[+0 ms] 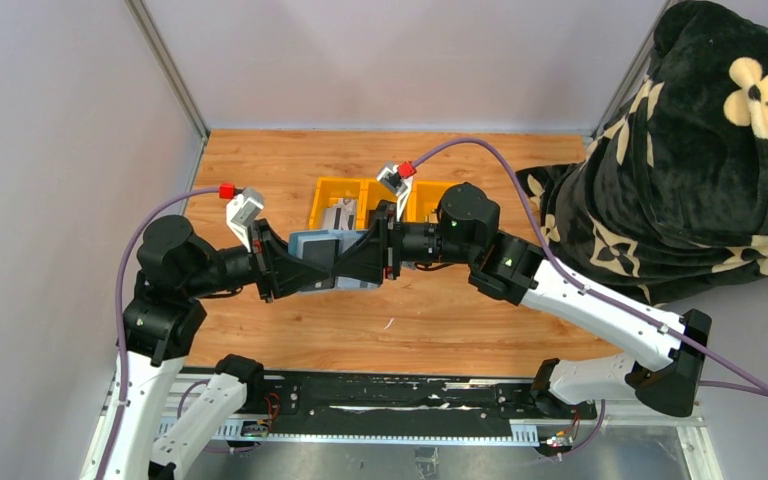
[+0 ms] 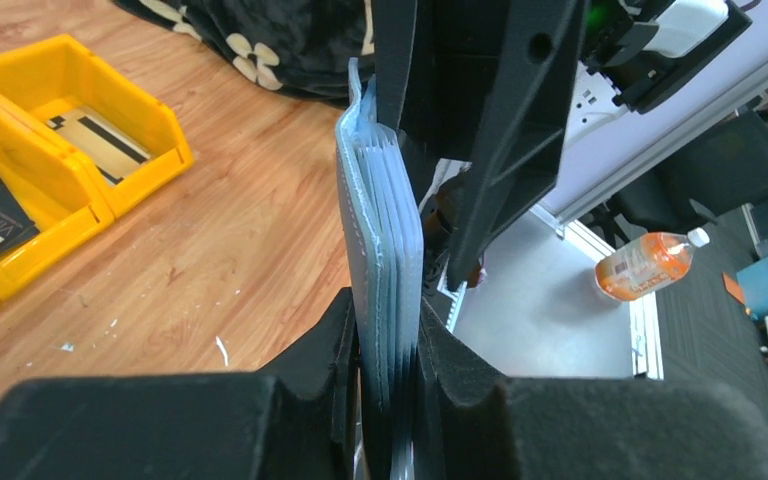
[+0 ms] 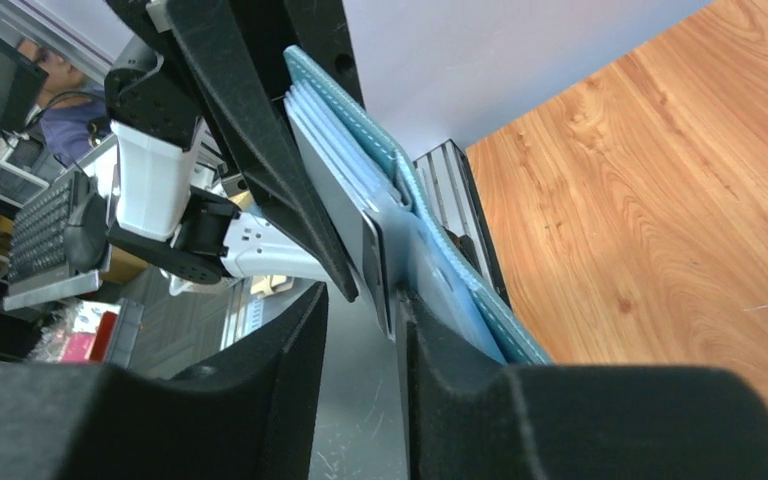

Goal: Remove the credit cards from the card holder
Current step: Remove the credit card from the card holder.

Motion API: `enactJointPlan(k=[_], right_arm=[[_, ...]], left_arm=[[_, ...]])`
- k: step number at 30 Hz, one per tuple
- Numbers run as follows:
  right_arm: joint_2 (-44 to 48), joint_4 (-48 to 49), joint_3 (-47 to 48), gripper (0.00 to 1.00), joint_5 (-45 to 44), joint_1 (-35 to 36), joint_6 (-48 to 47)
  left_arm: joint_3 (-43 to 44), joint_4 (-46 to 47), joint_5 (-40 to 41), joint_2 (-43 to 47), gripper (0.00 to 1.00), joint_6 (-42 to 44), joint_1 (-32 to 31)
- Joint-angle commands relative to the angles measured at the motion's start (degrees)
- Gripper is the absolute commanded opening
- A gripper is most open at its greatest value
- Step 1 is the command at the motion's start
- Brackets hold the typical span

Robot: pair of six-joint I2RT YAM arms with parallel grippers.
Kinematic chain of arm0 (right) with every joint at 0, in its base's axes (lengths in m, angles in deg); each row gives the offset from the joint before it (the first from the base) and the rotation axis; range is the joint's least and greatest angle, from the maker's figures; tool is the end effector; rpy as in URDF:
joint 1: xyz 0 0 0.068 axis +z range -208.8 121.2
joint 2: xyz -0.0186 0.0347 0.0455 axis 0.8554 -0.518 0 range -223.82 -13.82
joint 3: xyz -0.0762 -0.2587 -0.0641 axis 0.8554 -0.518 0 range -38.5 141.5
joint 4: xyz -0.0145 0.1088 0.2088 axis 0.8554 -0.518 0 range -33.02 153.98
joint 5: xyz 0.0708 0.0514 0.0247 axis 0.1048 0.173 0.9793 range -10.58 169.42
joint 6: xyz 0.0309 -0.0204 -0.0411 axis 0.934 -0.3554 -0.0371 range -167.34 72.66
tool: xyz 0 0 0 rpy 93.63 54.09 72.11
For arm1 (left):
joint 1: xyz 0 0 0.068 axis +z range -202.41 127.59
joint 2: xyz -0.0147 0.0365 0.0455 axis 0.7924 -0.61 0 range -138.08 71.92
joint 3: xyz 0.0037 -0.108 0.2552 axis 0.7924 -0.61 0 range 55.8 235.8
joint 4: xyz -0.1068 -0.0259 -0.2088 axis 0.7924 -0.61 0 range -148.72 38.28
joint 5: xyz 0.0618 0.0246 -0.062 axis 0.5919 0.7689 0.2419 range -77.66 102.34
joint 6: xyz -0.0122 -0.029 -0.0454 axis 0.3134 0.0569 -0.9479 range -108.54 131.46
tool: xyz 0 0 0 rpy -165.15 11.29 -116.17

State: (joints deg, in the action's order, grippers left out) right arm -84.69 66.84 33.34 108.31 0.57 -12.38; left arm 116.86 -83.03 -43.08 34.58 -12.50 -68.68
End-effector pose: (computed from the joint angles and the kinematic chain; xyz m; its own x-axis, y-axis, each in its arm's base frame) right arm 0.1145 0.2289 0.4379 -0.5445 0.0649 -0.8362 -0.8382 -0.0073 0.5453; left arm 0.0643 -0.0510 0.4062 -0.4987 -0.0946 -0.8616 0.8097 0.3039 -0.5020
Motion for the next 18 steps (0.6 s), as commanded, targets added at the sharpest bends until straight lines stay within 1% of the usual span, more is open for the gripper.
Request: enactJointPlan(k=[1, 4, 7, 9, 12, 13, 14, 16, 18], right_arm=[[-2.98, 6.38, -1.88, 0.32, -6.32, 0.02, 4.51], [-3.26, 6.29, -2.05, 0.25, -9.4, 0.04, 5.86], [-3.47, 6.2, -1.53, 0.22, -10.64, 0.32, 6.0], [-3.71, 6.22, -1.19, 0.18, -10.73, 0.62, 5.87], [-3.48, 8.22, -2.34, 0.07, -9.74, 0.82, 6.48], [-3.11, 9.02, -3.22, 0.02, -9.57, 0.83, 6.69], [-2.79, 9.83, -4.06, 0.0, -9.55, 0.83, 6.93], [-2.01, 10.55, -5.54, 0.0, -9.93, 0.74, 7.09], [-1.33, 10.58, -6.63, 0.0, -10.36, 0.74, 7.07]], left_arm=[[0.15, 5.85, -8.29, 1.51, 0.09, -3.97, -0.65], [-0.2, 5.83, -9.53, 2.36, 0.14, -3.75, -0.68], [-0.87, 5.85, -10.04, 3.1, 0.21, -3.72, -0.69], [-1.02, 5.72, -10.13, 3.04, 0.22, -3.61, -0.64], [-0.9, 5.03, -10.36, 2.41, 0.25, -3.45, -0.68], [-0.75, 5.04, -10.59, 2.1, 0.3, -3.71, -0.69], [-0.58, 5.15, -11.05, 1.84, 0.34, -4.11, -0.69], [-0.3, 5.56, -12.75, 1.44, 0.39, -4.65, -0.69], [0.14, 5.64, -13.81, 1.42, 0.41, -4.72, -0.69]])
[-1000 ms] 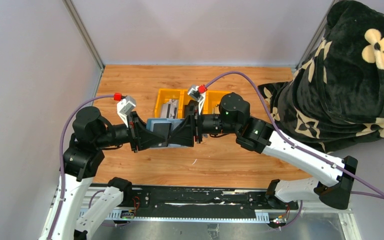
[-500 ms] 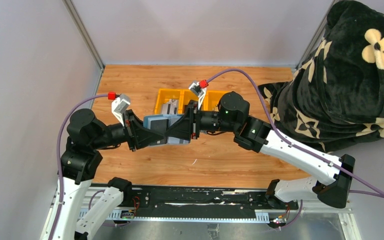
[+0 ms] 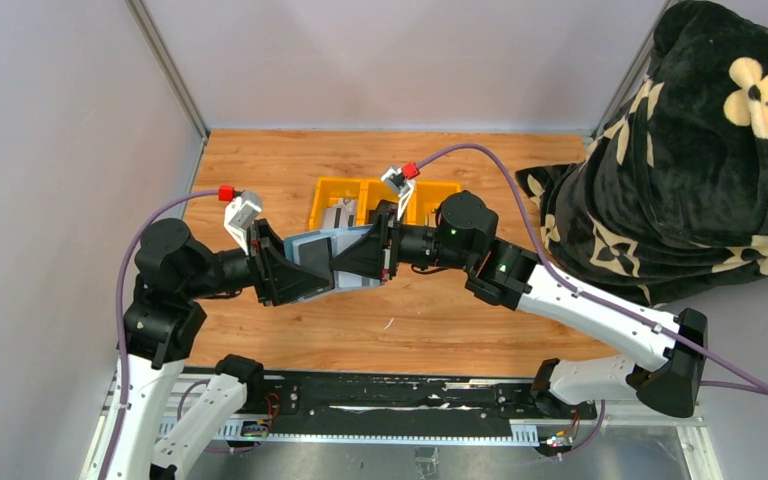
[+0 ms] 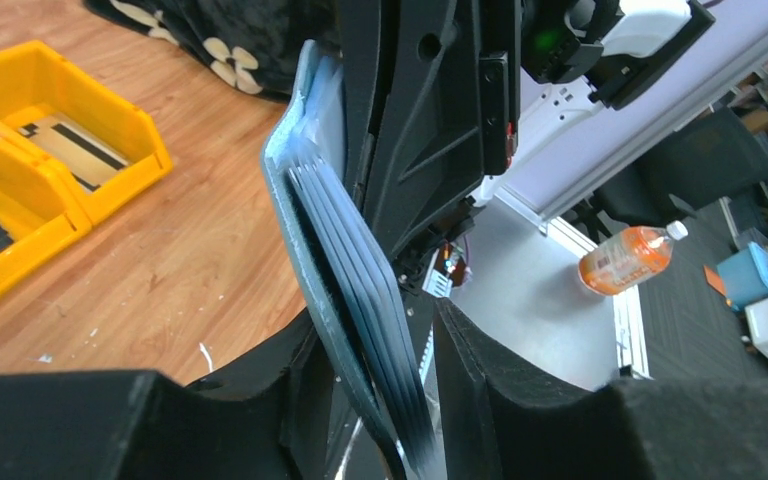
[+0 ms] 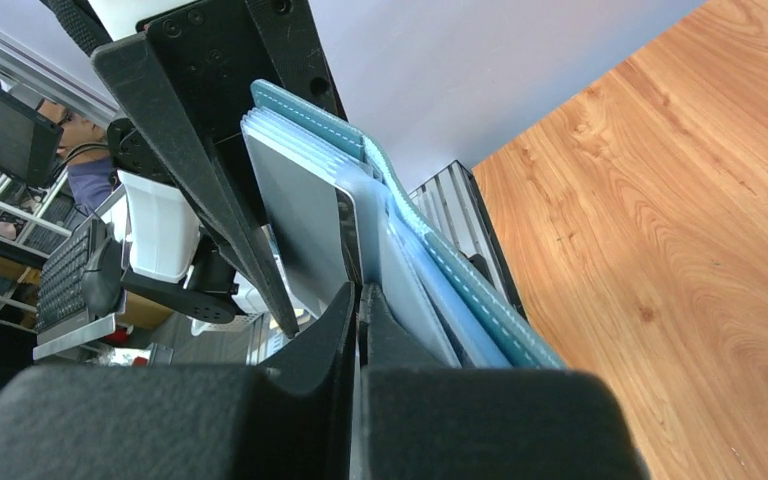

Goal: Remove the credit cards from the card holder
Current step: Remove the credit card from the card holder.

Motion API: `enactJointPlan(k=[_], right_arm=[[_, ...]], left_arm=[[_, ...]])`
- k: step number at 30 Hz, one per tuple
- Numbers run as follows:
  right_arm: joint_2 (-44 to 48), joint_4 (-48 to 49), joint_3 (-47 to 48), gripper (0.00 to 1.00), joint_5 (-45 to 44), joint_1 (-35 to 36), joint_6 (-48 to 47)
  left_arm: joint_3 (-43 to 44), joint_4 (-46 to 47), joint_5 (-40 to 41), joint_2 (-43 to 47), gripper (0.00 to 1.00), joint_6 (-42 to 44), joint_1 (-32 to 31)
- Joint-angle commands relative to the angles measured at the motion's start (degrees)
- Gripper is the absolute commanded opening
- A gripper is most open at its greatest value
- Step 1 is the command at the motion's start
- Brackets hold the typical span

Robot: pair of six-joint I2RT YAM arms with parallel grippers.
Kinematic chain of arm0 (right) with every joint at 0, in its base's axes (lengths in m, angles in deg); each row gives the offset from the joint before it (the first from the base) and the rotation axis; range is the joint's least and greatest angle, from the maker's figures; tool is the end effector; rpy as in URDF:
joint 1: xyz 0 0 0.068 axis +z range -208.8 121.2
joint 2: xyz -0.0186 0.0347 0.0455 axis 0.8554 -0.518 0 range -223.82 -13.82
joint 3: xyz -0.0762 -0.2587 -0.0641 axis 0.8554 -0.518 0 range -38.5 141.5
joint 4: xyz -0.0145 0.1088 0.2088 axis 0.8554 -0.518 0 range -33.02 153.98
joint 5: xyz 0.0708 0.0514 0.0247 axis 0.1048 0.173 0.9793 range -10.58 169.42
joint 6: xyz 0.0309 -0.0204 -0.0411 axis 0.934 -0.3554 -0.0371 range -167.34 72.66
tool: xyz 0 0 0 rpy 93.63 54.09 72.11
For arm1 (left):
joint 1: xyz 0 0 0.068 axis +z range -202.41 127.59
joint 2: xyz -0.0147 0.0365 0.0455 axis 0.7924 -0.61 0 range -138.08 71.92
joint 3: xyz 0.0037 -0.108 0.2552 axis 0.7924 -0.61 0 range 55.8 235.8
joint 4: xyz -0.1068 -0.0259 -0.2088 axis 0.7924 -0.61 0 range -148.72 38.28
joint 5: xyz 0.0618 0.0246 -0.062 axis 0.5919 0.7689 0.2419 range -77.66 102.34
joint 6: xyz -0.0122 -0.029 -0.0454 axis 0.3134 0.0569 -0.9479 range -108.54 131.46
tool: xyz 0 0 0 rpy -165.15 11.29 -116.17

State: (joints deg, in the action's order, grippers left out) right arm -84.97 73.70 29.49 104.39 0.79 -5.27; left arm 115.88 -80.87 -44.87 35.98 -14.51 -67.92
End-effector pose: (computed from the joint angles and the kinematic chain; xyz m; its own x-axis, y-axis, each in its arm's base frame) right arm 0.1186 0.2333 0.4278 -0.6231 0.1382 -0.7698 -0.7767 0.0062 0.6298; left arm 0.0596 -0.0493 0.4065 -0.4925 -0.1094 -0.8634 0.8188 0.2780 -0.5023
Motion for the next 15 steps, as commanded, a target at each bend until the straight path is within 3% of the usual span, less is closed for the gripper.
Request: enactJointPlan(k=[1, 7, 13, 15], right_arm=[[-0.74, 3.68, -3.19, 0.0, -6.65, 0.46, -0.03], [0.95, 1.93, -4.8, 0.0, -8.4, 0.09, -0.69], [2.93, 1.93, -6.31, 0.0, -8.58, -0.35, -0.76], [3.37, 2.78, -6.74, 0.0, -7.76, -0.39, -0.6]], left_arm=[[1.31, 3.49, -12.56, 0.08, 0.41, -2.76, -1.46], [2.11, 3.22, -15.11, 0.35, 0.37, -2.83, -1.43], [3.31, 2.21, -16.26, 0.07, 0.22, -1.86, -1.45], [3.36, 2.16, -15.93, -0.12, 0.13, -2.05, -1.43]])
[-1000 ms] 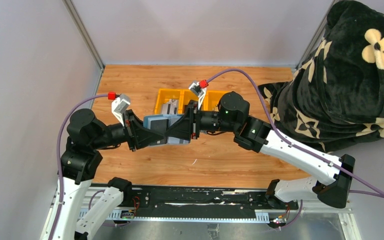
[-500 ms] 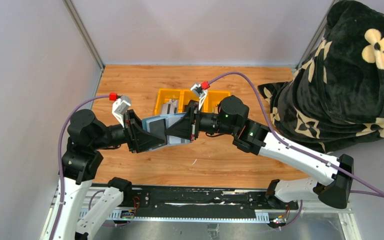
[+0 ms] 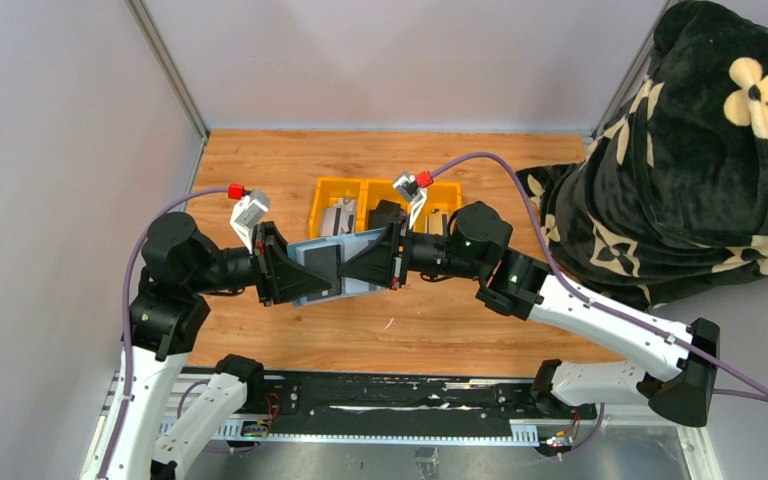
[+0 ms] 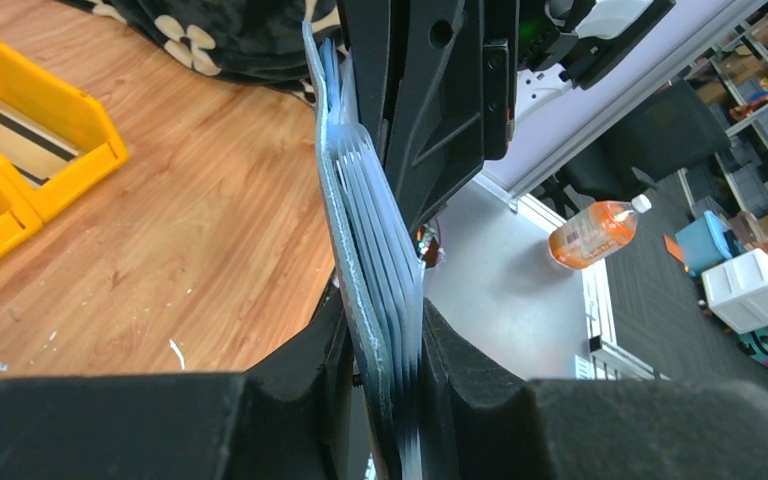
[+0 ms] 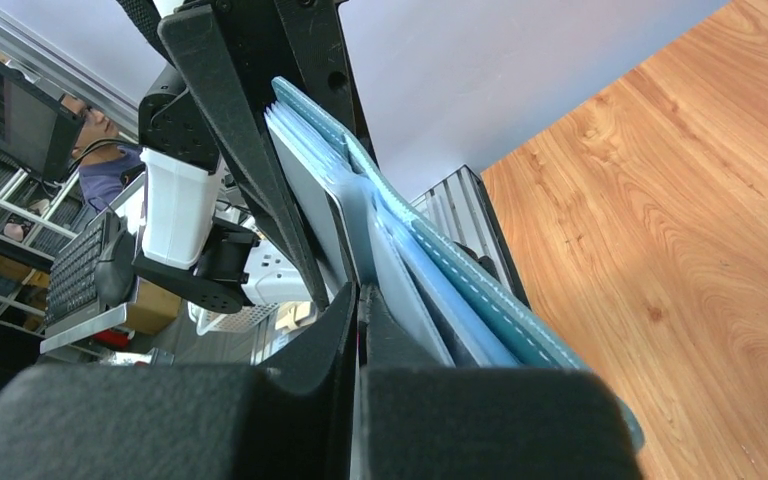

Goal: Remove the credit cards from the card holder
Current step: Remove the credit card from the card holder.

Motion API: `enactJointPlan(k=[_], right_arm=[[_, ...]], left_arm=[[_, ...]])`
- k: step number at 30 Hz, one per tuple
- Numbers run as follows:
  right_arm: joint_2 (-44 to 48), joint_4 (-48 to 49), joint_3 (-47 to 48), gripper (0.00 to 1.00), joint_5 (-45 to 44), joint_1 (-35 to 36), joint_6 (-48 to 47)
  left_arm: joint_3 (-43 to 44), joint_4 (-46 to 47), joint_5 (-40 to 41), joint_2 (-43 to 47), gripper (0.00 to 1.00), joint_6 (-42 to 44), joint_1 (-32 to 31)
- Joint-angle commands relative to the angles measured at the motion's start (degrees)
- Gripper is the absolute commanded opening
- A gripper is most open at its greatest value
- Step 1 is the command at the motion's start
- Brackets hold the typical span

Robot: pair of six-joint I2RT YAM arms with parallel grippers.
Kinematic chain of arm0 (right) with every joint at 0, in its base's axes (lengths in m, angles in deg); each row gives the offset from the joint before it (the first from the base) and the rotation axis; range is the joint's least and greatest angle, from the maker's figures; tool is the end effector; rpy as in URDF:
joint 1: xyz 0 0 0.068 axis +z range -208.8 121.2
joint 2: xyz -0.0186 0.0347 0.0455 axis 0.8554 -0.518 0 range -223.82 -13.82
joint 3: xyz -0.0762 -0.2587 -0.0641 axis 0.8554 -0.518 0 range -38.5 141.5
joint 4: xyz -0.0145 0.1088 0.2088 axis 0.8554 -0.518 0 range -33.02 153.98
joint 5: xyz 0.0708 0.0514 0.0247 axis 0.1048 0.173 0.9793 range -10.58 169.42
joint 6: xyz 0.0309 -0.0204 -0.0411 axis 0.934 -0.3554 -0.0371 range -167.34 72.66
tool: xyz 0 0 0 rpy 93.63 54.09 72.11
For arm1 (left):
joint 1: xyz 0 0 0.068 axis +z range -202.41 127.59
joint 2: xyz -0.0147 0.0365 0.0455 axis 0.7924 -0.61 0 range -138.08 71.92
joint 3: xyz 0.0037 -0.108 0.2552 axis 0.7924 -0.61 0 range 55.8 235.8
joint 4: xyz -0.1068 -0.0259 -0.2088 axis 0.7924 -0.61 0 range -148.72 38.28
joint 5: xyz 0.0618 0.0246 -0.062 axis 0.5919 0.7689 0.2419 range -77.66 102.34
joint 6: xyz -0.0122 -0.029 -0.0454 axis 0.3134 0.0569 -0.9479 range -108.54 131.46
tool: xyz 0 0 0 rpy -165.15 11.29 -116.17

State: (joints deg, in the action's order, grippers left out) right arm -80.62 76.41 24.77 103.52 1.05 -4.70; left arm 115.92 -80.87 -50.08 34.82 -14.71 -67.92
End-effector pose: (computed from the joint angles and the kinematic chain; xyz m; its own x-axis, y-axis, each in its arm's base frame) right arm 0.1084 0.2171 0.4234 -0.6148 0.1726 -0.7696 -0.7824 -0.0099 0.6227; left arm 0.0619 -0.0518 0.4059 -0.5216 -0.0672 -0.8506 0.8278 0.2015 -0.5236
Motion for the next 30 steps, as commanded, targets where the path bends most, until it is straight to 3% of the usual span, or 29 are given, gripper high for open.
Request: enactJointPlan(k=[1, 3, 4, 6, 12, 16, 18, 20, 22, 30], right_arm=[[-0.88, 0.69, -2.12, 0.06, -6.21, -0.68, -0.98], [-1.14, 2.18, -2.19, 0.28, -4.54, -0.62, -0.36], [-1.51, 2.85, -1.99, 0.35, -3.84, -0.5, -0.01], [-2.29, 3.49, -1.39, 0.36, -3.41, -0.27, 0.26], [-5.17, 7.96, -0.45, 0.27, -1.03, -0.18, 2.24], [-6.66, 4.2, 1.41, 0.1, -3.26, -0.09, 1.46], [-6.14, 1.93, 1.26, 0.0, -6.0, -0.16, 0.21], [-4.65, 2.07, -0.55, 0.0, -7.81, -0.73, -0.1], [-3.38, 2.82, -2.11, 0.0, -7.73, -1.55, 0.23], [-0.71, 2.78, -4.5, 0.0, -6.95, -2.5, 0.0]], left_arm=[[3.4, 2.02, -10.24, 0.99, 0.08, -1.94, -1.45], [3.72, 1.55, -8.28, 0.98, 0.0, -1.48, -1.45], [4.06, 1.03, -7.41, 1.18, 0.0, -0.65, -1.46], [3.94, 1.19, -6.28, 1.54, 0.0, -0.14, -1.46], [3.69, 1.57, -5.62, 2.11, 0.0, -0.75, -1.46], [3.08, 2.04, -4.55, 2.56, 0.0, -0.87, -1.44], [2.97, 2.7, -5.19, 2.56, 0.15, -1.54, -1.46], [3.16, 3.38, -6.88, 2.51, 0.26, -2.77, -1.44], [3.4, 3.4, -7.95, 2.44, 0.31, -3.19, -1.44], [3.22, 6.22, -9.78, 1.95, 0.29, -6.38, -1.45]])
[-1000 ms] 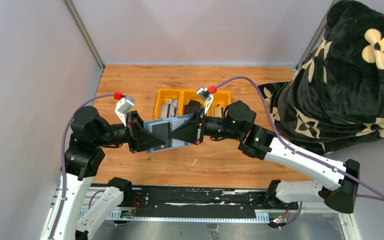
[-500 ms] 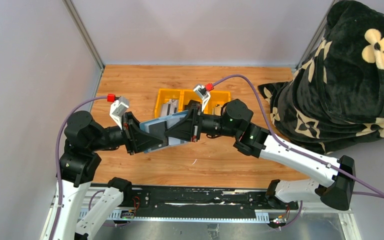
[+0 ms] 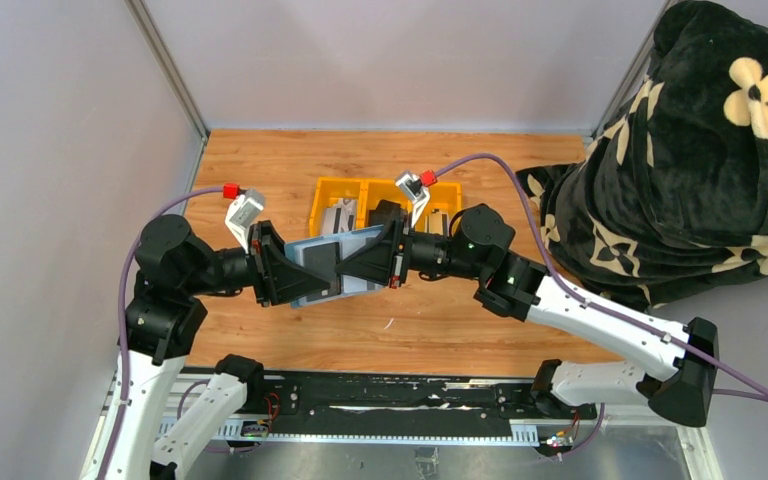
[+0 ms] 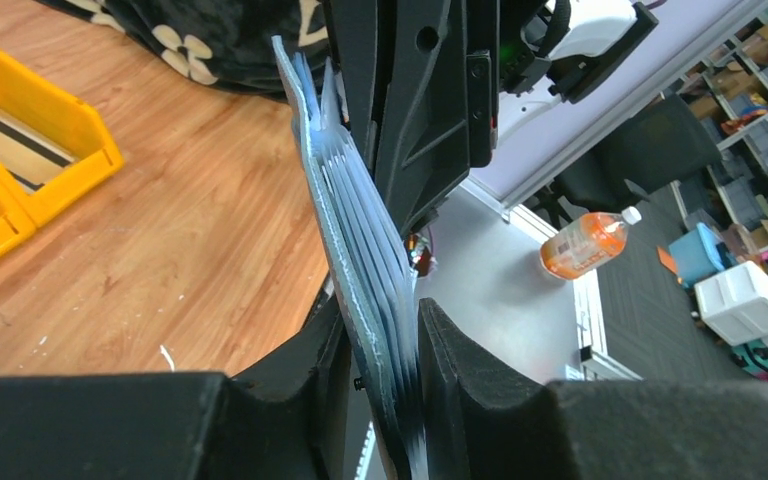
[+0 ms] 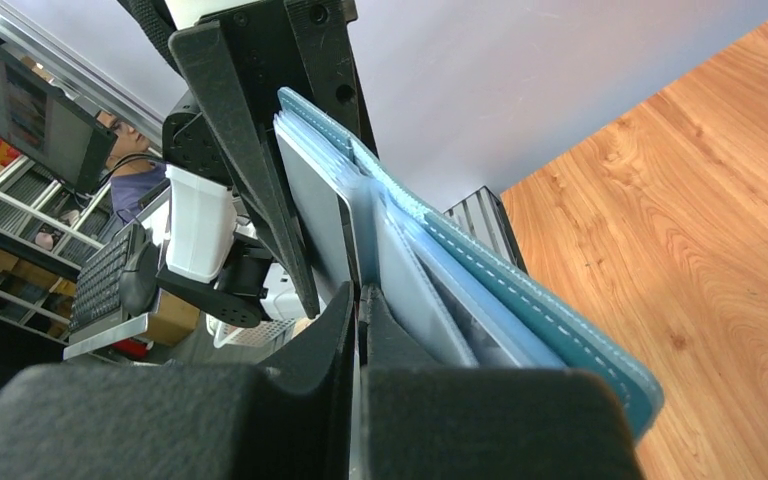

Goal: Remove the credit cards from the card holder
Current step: Remove the credit card from the card holder.

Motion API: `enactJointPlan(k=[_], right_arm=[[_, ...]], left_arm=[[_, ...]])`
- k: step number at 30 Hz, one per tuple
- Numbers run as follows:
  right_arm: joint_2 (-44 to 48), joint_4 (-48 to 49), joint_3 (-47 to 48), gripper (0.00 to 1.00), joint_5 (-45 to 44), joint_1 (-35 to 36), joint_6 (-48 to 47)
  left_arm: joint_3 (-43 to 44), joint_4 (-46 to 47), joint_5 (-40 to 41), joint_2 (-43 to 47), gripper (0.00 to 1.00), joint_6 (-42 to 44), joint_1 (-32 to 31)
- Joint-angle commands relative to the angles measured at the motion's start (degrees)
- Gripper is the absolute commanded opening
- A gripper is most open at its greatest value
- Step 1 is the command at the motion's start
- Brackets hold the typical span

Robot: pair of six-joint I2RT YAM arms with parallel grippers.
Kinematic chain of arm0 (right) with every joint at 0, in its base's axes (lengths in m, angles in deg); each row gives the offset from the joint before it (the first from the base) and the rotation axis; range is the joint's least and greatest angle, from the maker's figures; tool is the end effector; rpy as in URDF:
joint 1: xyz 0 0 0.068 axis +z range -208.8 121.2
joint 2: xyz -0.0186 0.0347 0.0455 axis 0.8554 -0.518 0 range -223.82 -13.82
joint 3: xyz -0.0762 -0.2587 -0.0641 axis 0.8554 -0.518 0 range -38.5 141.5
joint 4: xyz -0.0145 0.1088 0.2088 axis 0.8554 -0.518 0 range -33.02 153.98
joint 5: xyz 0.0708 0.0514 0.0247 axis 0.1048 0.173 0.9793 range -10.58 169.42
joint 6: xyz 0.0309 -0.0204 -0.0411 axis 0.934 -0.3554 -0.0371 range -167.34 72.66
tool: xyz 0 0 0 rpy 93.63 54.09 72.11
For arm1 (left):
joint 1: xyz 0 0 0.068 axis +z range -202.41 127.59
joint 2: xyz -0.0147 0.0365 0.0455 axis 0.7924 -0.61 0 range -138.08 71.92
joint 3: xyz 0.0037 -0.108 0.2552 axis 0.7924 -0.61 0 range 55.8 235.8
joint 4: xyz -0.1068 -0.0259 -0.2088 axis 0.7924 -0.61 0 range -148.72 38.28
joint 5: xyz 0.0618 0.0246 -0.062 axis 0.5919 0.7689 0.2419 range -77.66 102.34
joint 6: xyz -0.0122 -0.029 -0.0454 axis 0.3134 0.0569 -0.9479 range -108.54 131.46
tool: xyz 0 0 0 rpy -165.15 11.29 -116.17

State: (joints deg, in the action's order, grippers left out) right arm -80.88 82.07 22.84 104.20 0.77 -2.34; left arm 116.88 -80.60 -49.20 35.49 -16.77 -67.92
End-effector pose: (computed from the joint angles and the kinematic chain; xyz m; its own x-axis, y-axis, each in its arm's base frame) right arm 0.1098 0.2179 0.4219 -0.6234 0.2061 -0.7542 -0.7769 -0.0550 0.6272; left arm 0.0570 -0.0501 0.4114 -0.5226 -0.0889 -0.8479 0.8229 0.2073 -0.5290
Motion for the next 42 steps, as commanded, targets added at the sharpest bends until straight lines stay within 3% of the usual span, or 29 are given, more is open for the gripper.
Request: enactJointPlan(k=[1, 6, 14, 17, 18, 19, 20, 23, 26, 33, 42], right_arm=[[0.13, -2.88, -3.12, 0.0, -7.7, -2.33, -2.32], [2.74, -2.88, -4.96, 0.0, -7.72, -2.79, -2.43], [4.41, -1.7, -6.27, 0.0, -5.97, -2.88, -2.06], [4.17, -0.51, -6.14, 0.01, -4.05, -2.88, -1.72], [3.96, 0.44, -6.17, 0.08, -3.44, -2.88, -1.26], [3.48, 1.95, -6.17, 0.24, -2.43, -2.88, -0.3], [3.0, 3.46, -6.05, 0.34, -1.04, -2.88, 0.32], [1.57, 5.31, -5.02, 0.43, 0.6, -2.88, 1.35], [0.45, 6.53, -4.23, 0.44, 1.96, -2.88, 1.86], [-0.54, 15.25, -4.67, 0.29, 7.03, -2.88, 5.72], [-0.56, 17.02, -5.26, 0.42, 9.67, -2.82, 6.22]], left_arm=[[2.37, 5.96, -10.68, 1.2, 0.29, -4.42, -1.41], [2.69, 6.17, -9.57, 1.24, 0.19, -4.61, -1.46], [3.52, 6.51, -8.31, 0.53, 0.15, -4.77, -1.46], [3.61, 6.56, -7.72, 0.38, 0.05, -4.59, -1.45], [3.69, 6.52, -7.34, 0.38, 0.0, -4.44, -1.46], [3.71, 6.43, -6.65, 0.39, 0.0, -4.33, -1.44], [3.7, 6.46, -6.25, 0.33, 0.0, -4.36, -1.43], [3.89, 7.04, -5.88, 0.04, 0.0, -4.91, -1.4], [4.27, 6.45, -5.61, -0.21, 0.0, -4.45, -1.44], [5.57, -1.12, -1.07, -1.04, 0.0, 2.91, -1.44], [6.16, -4.03, 2.8, -1.68, 0.0, 5.31, -1.41]])
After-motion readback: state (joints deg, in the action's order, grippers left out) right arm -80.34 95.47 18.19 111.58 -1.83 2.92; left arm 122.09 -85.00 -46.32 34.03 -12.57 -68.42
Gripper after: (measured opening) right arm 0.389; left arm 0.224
